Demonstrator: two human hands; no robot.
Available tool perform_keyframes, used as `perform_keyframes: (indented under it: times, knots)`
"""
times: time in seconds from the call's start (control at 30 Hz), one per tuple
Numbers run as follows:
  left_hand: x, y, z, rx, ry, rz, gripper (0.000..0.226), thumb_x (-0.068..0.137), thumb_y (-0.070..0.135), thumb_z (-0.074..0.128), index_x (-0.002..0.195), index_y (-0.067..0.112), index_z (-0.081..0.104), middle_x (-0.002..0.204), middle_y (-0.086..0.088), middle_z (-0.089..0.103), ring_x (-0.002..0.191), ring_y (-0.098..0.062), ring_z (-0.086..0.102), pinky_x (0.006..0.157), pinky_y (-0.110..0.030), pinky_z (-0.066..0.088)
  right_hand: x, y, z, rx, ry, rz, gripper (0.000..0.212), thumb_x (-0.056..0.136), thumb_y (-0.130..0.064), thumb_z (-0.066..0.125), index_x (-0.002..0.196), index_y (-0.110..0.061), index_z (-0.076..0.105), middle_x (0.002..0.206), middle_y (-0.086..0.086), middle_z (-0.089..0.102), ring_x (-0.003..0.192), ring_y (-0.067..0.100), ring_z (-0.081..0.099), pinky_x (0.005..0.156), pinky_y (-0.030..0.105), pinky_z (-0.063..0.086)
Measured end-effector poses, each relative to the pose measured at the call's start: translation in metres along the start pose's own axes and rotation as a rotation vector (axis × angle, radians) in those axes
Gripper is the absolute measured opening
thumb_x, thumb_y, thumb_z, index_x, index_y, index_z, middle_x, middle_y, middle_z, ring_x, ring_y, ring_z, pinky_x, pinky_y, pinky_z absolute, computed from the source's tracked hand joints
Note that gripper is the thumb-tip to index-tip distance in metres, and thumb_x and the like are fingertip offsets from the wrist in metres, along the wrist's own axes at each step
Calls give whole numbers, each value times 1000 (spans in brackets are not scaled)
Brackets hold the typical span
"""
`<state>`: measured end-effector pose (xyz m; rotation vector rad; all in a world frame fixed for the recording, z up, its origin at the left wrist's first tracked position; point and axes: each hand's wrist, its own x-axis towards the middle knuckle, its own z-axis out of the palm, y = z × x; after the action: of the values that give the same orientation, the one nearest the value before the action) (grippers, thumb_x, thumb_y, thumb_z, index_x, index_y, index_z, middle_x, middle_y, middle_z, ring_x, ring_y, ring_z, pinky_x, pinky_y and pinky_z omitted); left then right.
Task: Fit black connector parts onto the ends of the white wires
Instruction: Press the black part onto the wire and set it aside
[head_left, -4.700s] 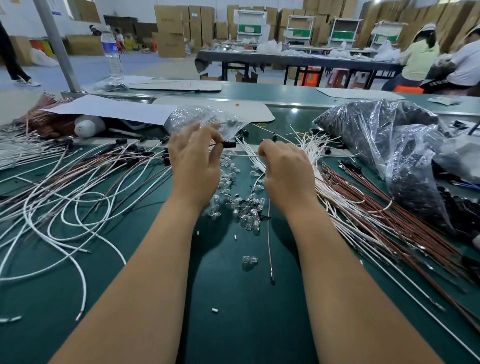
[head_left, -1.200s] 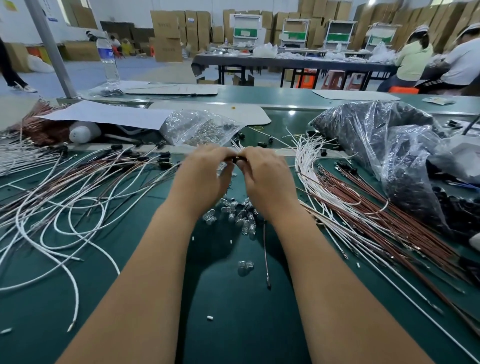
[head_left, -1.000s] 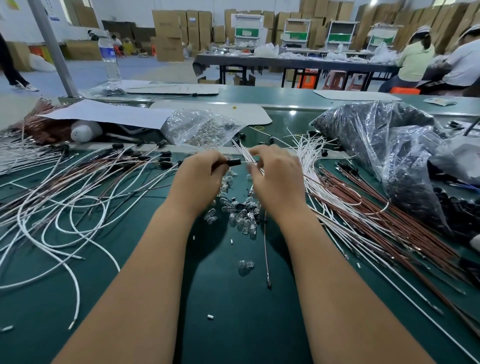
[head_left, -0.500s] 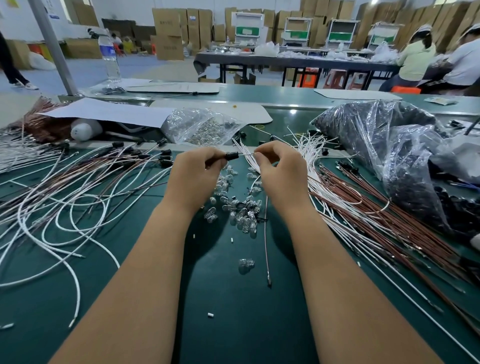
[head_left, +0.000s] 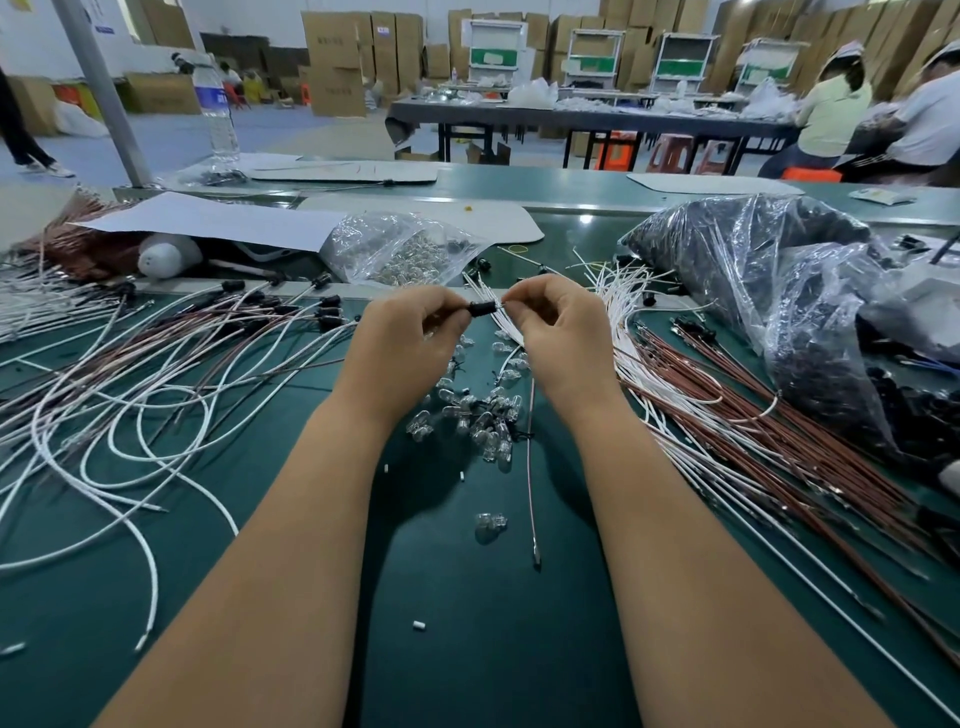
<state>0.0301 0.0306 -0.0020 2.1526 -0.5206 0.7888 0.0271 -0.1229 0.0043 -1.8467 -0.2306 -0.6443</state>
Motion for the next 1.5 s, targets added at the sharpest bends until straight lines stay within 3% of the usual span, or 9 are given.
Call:
perform_keyframes:
  times: [0.1, 0.23, 0.43, 0.7, 0.9, 1.1, 1.23, 1.37, 1.5]
  knots:
    - [0, -1, 3, -2, -17, -8, 8, 88, 9, 65, 90, 11, 72, 69, 4, 63, 61, -9, 55, 60, -17, 44, -1, -1, 3, -33, -25, -2, 14, 87, -1, 64, 84, -14, 67, 74, -8, 62, 69, 7, 57, 70, 22, 49]
    - [-1, -1, 6, -113, -9, -74, 11, 90, 9, 62, 84, 17, 68, 68, 6, 64, 62, -14, 56, 60, -26, 44, -2, 0, 4, -32, 30, 8, 7, 86, -6, 68, 86, -13, 68, 74, -11, 61, 70, 5, 58, 71, 23, 51]
    - [-3, 2, 7, -159, 30, -96, 16, 91, 10, 62, 83, 23, 65, 67, 11, 63, 60, -8, 56, 60, -23, 45, -4, -2, 6, -45, 74, 12, 7, 86, -11, 69, 83, -17, 66, 71, -11, 62, 69, 8, 60, 70, 29, 53]
    - [-3, -3, 7, -196, -49, -139, 10, 91, 9, 62, 83, 8, 68, 66, -6, 61, 49, -4, 41, 49, -16, 33, -1, 1, 2, -119, 150, 11, 13, 91, -7, 60, 87, -19, 61, 72, -15, 57, 66, 1, 54, 61, 12, 42]
    - [-4, -9, 6, -166, -66, -179, 9, 91, 12, 62, 86, 8, 69, 64, 2, 58, 53, -9, 44, 54, -23, 36, 0, -1, 1, -109, 200, 18, 14, 93, -3, 54, 92, -16, 59, 74, -14, 54, 66, 3, 52, 60, 18, 44]
    - [-5, -9, 4, -175, -28, -175, 8, 91, 12, 62, 85, 11, 68, 59, 7, 54, 48, -2, 42, 50, -15, 34, 1, -1, 2, -133, -43, 179, 25, 97, -4, 36, 98, -7, 61, 67, -5, 48, 44, 0, 43, 38, 12, 28]
    - [-5, -7, 2, -160, -7, -155, 10, 91, 10, 62, 83, 11, 67, 57, 8, 53, 47, -1, 43, 48, -11, 31, -1, -3, 1, -186, -172, 171, 22, 93, -13, 51, 80, -3, 66, 56, -1, 51, 45, 6, 39, 48, 25, 33]
    - [-8, -14, 4, -68, -12, -182, 11, 90, 12, 64, 80, 14, 68, 56, 13, 51, 47, -3, 41, 49, -18, 31, 0, -6, -1, -179, 24, 47, 24, 93, -4, 52, 72, -10, 61, 59, -3, 52, 50, 8, 41, 45, 15, 31]
    - [-8, -21, -2, -98, 35, -261, 10, 91, 13, 63, 83, 10, 69, 59, 3, 55, 47, -5, 39, 46, -17, 30, 8, -3, -14, 23, 276, 183, 25, 95, -13, 52, 74, -11, 65, 59, -9, 52, 53, 4, 43, 52, 19, 30]
